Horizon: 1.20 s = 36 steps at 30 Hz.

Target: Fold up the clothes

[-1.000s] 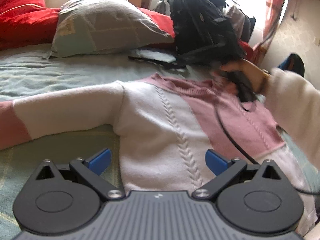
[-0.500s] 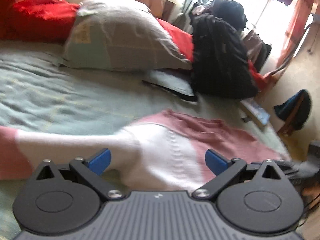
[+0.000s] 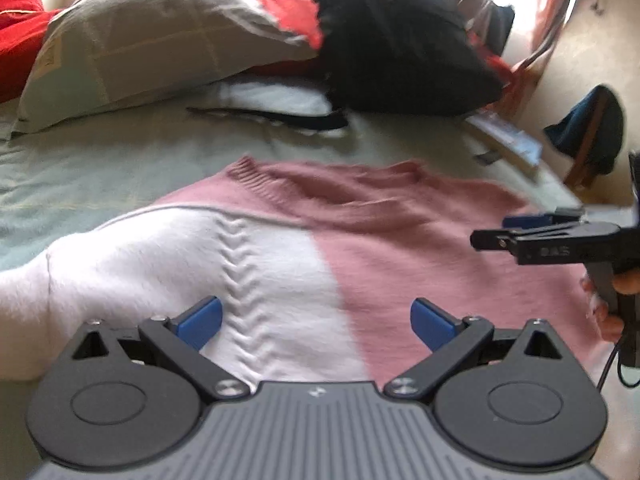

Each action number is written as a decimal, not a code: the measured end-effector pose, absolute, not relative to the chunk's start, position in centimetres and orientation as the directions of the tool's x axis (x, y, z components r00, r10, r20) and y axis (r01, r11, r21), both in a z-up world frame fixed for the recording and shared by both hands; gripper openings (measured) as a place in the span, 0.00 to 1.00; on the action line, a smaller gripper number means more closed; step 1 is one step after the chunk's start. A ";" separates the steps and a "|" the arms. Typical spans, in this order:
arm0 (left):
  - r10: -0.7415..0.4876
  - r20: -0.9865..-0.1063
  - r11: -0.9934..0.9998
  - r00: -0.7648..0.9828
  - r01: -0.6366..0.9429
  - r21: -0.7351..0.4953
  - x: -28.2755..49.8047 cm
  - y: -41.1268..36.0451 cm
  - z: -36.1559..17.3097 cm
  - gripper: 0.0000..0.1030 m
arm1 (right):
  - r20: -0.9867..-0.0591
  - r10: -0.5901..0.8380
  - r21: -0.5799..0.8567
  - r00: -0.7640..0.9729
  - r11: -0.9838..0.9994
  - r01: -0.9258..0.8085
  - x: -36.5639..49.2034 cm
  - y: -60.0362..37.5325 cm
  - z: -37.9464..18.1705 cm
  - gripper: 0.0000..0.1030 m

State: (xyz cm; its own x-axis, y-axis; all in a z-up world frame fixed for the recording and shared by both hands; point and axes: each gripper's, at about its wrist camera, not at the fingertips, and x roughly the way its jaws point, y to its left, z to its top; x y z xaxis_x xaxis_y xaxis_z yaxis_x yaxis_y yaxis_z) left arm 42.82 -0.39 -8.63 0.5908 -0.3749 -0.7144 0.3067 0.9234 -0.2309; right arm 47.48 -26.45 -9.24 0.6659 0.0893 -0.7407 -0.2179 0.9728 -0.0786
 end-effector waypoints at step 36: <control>-0.439 -0.677 0.893 0.591 0.368 -0.258 35.4 4.8 -5.4 0.97 | -0.727 0.200 -0.025 0.657 0.948 -0.316 52.4 -22.9 -5.3 0.72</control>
